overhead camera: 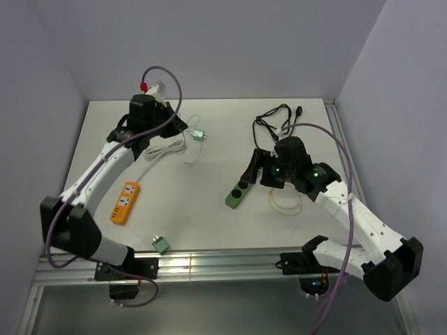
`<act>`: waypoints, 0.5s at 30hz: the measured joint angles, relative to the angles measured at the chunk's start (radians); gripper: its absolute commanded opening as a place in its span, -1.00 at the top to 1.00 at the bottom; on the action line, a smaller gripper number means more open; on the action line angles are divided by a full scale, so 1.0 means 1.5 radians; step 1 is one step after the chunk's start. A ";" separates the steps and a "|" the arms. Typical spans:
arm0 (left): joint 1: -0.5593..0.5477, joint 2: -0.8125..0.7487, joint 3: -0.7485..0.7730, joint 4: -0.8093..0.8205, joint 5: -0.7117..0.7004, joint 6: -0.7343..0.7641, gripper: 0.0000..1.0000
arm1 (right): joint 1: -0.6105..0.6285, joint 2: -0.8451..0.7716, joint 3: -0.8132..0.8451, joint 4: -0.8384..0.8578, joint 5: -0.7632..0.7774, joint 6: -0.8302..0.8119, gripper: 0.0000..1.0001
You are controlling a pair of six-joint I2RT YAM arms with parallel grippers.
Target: Insert the plug
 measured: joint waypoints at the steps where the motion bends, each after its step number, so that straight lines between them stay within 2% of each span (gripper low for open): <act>1: -0.002 -0.044 -0.020 0.015 0.016 -0.004 0.99 | 0.000 0.010 0.010 0.001 -0.003 -0.004 -0.68; 8: -0.009 -0.278 -0.199 0.084 0.109 -0.043 0.99 | 0.020 0.098 0.085 0.019 -0.018 -0.014 -0.62; 15: -0.010 -0.457 -0.346 0.061 0.162 -0.084 0.99 | 0.060 0.236 0.189 0.034 -0.005 0.010 -0.63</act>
